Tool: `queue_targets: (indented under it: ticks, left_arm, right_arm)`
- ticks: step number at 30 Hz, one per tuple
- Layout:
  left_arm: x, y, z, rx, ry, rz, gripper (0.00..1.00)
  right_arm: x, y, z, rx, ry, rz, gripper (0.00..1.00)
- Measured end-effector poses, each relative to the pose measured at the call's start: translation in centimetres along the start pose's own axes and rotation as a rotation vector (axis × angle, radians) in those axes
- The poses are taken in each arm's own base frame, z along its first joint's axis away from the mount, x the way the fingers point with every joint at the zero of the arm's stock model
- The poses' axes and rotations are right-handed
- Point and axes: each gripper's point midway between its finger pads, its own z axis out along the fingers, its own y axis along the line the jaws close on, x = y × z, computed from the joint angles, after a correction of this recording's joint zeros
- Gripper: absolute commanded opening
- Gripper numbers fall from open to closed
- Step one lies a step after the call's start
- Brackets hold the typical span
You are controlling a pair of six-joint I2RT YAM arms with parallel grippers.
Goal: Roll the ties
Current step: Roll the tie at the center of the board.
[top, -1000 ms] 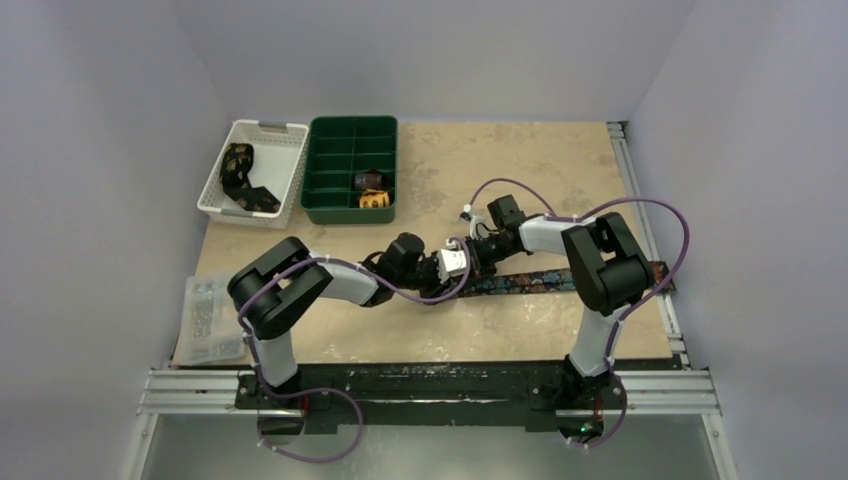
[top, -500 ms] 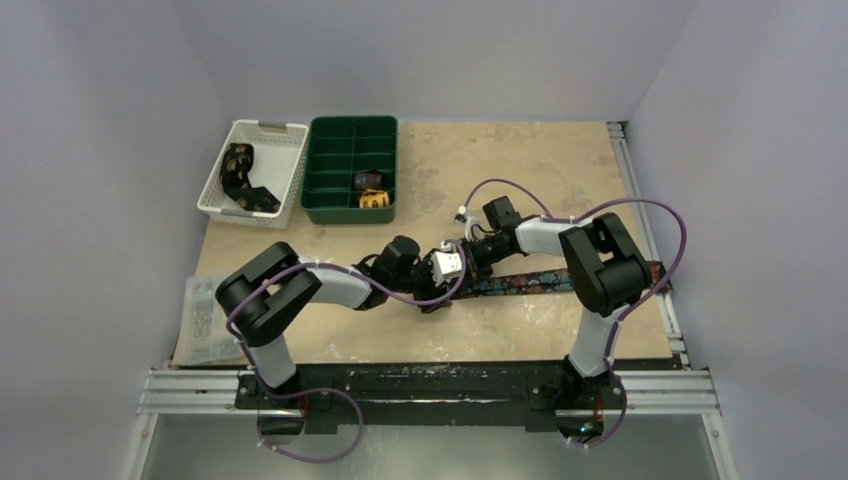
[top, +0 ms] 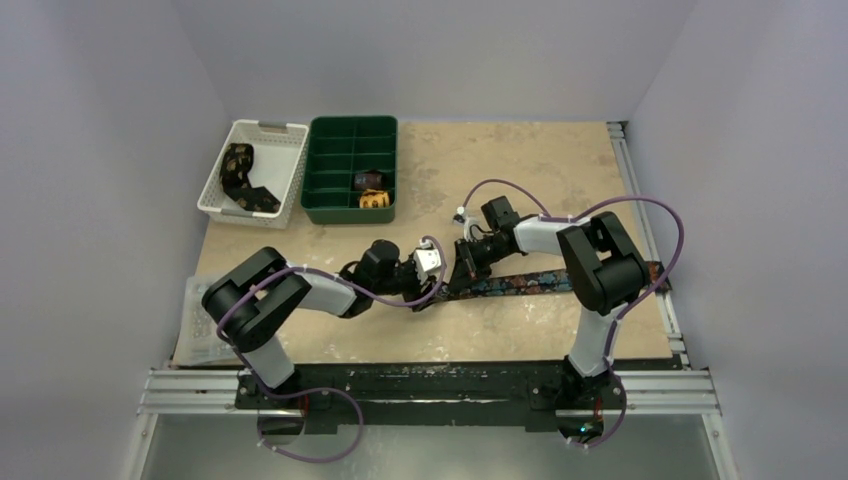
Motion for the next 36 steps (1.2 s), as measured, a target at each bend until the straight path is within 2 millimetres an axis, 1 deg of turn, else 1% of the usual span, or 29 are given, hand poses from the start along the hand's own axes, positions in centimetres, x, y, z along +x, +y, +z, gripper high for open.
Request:
queue_targets:
  ticks: [5,7,9,11,14,17,21,27,28,31,33,36]
  left_arm:
    - [-0.9,-0.4,0.3,0.027,-0.028,0.014,0.34]
    - [-1.4,-0.6,0.6,0.042,-0.036,0.031,0.3]
    - [-1.6,-0.8,0.9,0.051,-0.037,0.037,0.31]
    - [-1.7,-0.9,1.2,0.059,-0.037,0.038,0.36]
    - [-1.8,-1.0,1.6,0.069,-0.03,0.043,0.4]
    - [-1.8,-1.1,2.4,0.077,-0.01,0.053,0.4]
    - [-1.0,-0.9,3.5,0.074,0.034,0.06,0.35]
    - [-0.6,-0.8,3.5,0.064,0.05,0.09,0.26]
    - [-0.5,-0.8,3.4,0.062,0.052,0.096,0.24]
    - [-0.4,-0.8,3.3,0.056,0.057,0.114,0.21]
    - [-0.4,-0.8,3.3,0.053,0.06,0.123,0.2]
    - [-0.3,-0.8,3.3,0.052,0.065,0.138,0.19]
  right_arm:
    - [0.0,0.0,0.0,0.0,0.001,0.001,0.0]
    - [0.0,0.0,0.0,-0.001,0.001,0.001,0.0]
    - [0.0,0.0,0.0,-0.005,0.002,0.004,0.0]
    - [0.0,0.0,0.0,-0.007,0.002,0.006,0.0]
    - [0.0,0.0,0.0,-0.007,0.002,0.006,0.0]
    - [0.0,0.0,0.0,-0.007,0.002,0.007,0.0]
    - [-0.1,-0.1,-0.1,-0.011,-0.001,0.01,0.0]
    - [-0.1,-0.1,-0.1,-0.013,-0.001,0.009,0.0]
    - [-0.1,0.0,-0.1,-0.014,-0.001,0.009,0.01]
    - [-0.1,0.1,-0.2,-0.015,0.0,0.005,0.16]
    - [-0.1,0.3,-0.3,-0.01,0.006,-0.002,0.22]
    - [-0.3,0.6,-0.8,0.008,0.008,-0.019,0.27]
